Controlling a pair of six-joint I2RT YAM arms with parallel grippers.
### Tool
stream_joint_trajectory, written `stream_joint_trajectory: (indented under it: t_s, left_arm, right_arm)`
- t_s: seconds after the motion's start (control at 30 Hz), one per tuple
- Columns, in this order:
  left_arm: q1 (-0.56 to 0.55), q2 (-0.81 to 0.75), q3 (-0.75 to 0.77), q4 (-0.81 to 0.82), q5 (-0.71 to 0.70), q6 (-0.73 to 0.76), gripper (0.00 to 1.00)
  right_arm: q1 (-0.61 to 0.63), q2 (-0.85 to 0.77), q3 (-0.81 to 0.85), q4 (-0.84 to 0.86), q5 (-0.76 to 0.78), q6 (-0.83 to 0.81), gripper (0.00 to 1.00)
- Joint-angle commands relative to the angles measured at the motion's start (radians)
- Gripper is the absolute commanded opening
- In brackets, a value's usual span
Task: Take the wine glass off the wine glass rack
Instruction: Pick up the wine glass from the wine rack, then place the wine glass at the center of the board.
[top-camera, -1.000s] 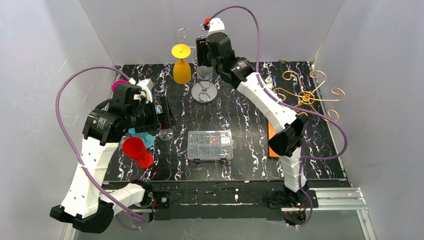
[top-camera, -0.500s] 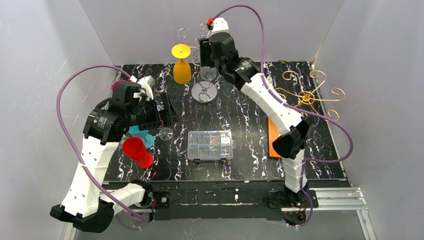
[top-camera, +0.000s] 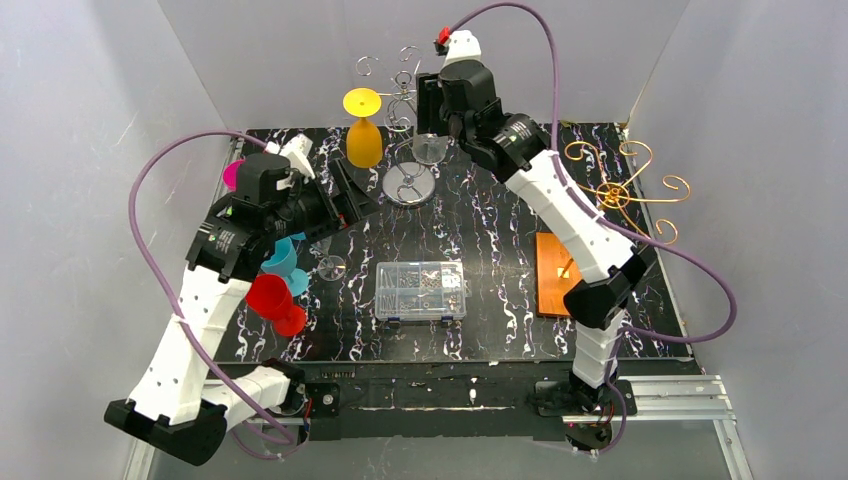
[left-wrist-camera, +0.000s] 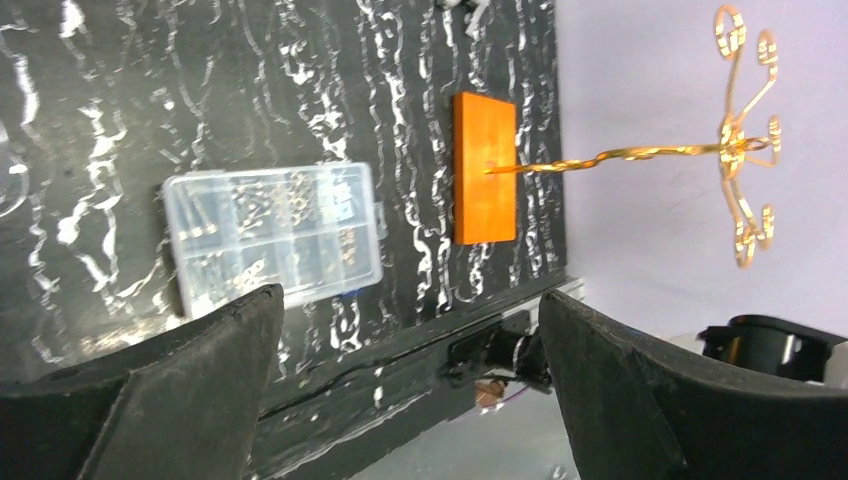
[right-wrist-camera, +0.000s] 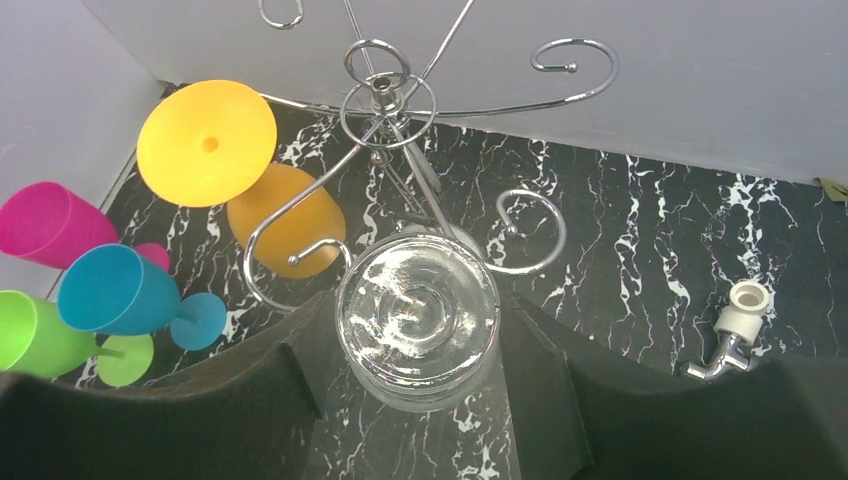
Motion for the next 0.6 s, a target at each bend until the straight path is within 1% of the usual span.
stream_joint_trajectory:
  t_s: [0.0, 0.17, 0.23, 0.33, 0.47, 0.57]
  left_arm:
    - [-0.037, -0.02, -0.088, 0.273, -0.009, -0.153, 0.98]
    - [-0.085, -0.008, -0.21, 0.557, -0.063, -0.285, 0.98]
    - [-0.115, 0.013, -0.23, 0.638, -0.094, -0.302, 0.98]
    - [-0.149, 0.047, -0.251, 0.744, -0.109, -0.305, 0.98]
    - [-0.163, 0.066, -0.306, 0.886, -0.111, -0.336, 0.98]
    - [-0.166, 0.072, -0.314, 0.91, -0.104, -0.341, 0.98]
  right_arm:
    - [-0.001, -0.102, 0.004, 0.027, -0.016, 0.045, 0.4]
    - [-0.001, -0.136, 0.002, -0.02, -0.052, 0.073, 0.4]
    - [-0.001, -0.142, 0.014, -0.044, -0.068, 0.086, 0.4]
    - [-0.001, -0.152, 0.031, -0.083, -0.095, 0.111, 0.4]
    - [-0.003, -0.184, 0.017, -0.096, -0.124, 0.141, 0.39]
    - [-0.002, -0.198, 0.025, -0.109, -0.139, 0.157, 0.39]
